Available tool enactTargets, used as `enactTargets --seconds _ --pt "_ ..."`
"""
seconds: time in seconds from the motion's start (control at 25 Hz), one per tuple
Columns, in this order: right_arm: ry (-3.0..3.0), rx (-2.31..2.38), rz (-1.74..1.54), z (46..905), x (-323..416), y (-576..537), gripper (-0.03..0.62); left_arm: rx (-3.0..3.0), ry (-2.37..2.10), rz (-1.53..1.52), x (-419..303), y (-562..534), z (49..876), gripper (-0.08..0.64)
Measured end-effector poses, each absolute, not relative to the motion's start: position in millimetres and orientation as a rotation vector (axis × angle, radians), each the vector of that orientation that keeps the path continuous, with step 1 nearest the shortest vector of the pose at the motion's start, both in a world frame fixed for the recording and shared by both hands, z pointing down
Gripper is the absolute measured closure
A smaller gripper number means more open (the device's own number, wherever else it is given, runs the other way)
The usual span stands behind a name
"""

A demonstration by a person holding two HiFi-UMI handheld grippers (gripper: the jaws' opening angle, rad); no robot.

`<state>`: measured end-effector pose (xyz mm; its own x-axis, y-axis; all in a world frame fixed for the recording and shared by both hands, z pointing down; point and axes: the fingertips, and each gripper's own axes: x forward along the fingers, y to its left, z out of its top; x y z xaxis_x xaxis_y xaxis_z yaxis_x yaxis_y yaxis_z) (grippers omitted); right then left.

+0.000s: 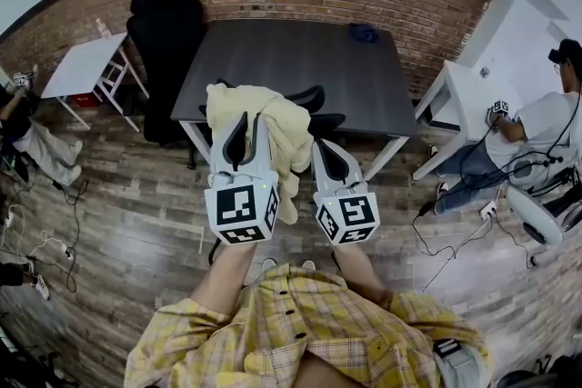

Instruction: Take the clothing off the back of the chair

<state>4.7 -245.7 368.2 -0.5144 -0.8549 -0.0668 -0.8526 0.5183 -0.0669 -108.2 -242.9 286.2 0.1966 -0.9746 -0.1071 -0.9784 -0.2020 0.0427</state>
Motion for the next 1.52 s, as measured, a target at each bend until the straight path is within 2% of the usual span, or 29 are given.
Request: enactTargets --seconds 1.52 --pt "2.704 -1.427 -0.020 378.3 -15.8 -241.0 0.592 -2.441 2.049 0.108 -112.0 -232.9 381.6 0.494"
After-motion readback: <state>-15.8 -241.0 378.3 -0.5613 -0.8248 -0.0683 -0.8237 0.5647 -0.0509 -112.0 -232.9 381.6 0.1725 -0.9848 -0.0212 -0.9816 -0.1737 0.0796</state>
